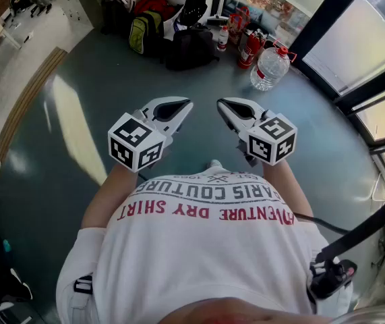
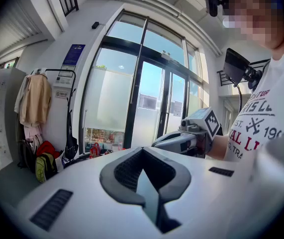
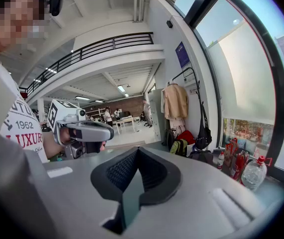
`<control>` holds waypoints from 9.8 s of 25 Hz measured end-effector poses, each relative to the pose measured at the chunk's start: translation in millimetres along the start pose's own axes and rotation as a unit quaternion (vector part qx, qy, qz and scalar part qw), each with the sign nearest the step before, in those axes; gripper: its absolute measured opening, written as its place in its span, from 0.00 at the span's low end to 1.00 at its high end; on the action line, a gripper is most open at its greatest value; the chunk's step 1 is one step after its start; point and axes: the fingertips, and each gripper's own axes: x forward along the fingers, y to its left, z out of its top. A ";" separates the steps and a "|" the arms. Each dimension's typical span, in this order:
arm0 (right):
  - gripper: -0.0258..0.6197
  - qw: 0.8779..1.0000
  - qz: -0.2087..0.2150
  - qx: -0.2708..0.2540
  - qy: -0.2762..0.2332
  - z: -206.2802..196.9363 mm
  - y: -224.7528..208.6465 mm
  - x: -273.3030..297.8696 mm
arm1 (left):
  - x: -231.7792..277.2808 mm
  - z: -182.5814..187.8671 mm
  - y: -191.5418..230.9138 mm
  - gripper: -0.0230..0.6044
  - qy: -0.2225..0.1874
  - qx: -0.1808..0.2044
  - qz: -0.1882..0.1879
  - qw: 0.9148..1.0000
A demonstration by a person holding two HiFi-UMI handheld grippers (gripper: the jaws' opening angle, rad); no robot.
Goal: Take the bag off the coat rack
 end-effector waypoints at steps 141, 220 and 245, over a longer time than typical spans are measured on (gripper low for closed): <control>0.16 0.992 -0.113 0.045 0.014 301.7 -892.8 766.3 | 479.7 196.1 941.2 0.04 0.034 -0.154 0.123 0.980; 0.07 0.983 -0.115 0.038 -0.138 337.0 -590.7 407.2 | 373.2 194.1 693.6 0.04 -0.037 -0.114 0.006 0.993; 0.07 0.978 -0.148 0.056 -0.137 186.5 -333.1 212.4 | 183.8 102.0 380.6 0.04 -0.018 -0.067 -0.027 0.997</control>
